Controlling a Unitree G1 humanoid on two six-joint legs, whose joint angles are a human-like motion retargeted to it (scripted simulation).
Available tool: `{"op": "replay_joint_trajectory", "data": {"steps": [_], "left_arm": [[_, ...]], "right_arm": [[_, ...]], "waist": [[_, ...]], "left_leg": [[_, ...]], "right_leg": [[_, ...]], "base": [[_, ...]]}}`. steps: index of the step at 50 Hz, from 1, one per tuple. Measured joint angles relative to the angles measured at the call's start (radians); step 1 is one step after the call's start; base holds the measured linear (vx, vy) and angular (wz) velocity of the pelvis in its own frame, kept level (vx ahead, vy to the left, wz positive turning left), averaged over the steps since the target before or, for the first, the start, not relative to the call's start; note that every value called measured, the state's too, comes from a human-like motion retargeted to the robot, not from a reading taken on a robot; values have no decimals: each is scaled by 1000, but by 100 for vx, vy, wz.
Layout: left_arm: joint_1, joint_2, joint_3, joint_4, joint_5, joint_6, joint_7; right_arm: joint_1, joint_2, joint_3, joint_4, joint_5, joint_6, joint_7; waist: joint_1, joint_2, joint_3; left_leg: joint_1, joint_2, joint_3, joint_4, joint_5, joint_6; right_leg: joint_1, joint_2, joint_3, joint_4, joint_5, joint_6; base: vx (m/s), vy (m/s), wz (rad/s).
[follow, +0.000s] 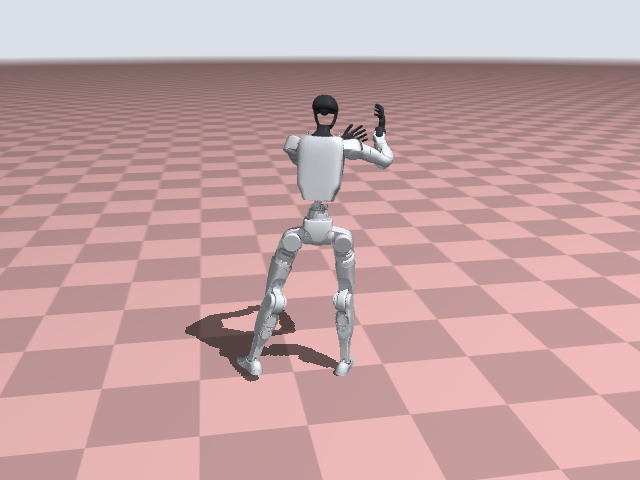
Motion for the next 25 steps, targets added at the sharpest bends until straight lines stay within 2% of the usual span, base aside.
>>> {"op": "replay_joint_trajectory", "data": {"steps": [5, 8, 12, 18, 22, 25], "left_arm": [[-131, 17, -12, 19, 47, -5, -7], [-162, -11, -14, 41, 52, -15, -5], [-85, -48, 20, 50, 44, 4, -21], [275, -36, 86, 14, 31, 92, -84], [568, 37, 114, 7, 14, 146, -117], [768, 126, 148, 12, 11, 170, -155]], "right_arm": [[-165, -5, 42, 69, -29, 0, -24], [-215, 1, 68, 91, -16, -2, -18], [-179, 53, 64, 85, -44, 14, -2], [81, 249, 19, 5, -139, 74, 19], [267, 413, 74, -7, -163, 136, 14], [376, 523, 143, 17, -160, 159, 66]], "waist": [[11, -12, -23], [33, -9, -3], [39, -13, 21], [14, -45, 50], [30, -60, 71], [72, -65, 84]], "left_leg": [[14, 25, 3, 16, 15, -10], [18, 46, 6, 20, 10, -21], [18, 43, 2, 16, -26, -16], [-2, 3, -27, -4, -106, 10], [-33, -8, -47, -18, -138, 12], [-62, -21, -64, -22, -150, 12]], "right_leg": [[5, 27, 19, -7, 6, 0], [9, 54, 24, -25, 17, 0], [15, 53, 19, -38, 23, 0], [9, 7, -15, -27, 19, 0], [-6, -7, -44, -32, 33, 0], [-15, -21, -65, -46, 51, 0]], "base": [[4, -7, -31], [-1, -4, -17], [-3, 7, 10], [-5, 18, 42], [-7, 19, 38], [-6, 22, 35]]}}
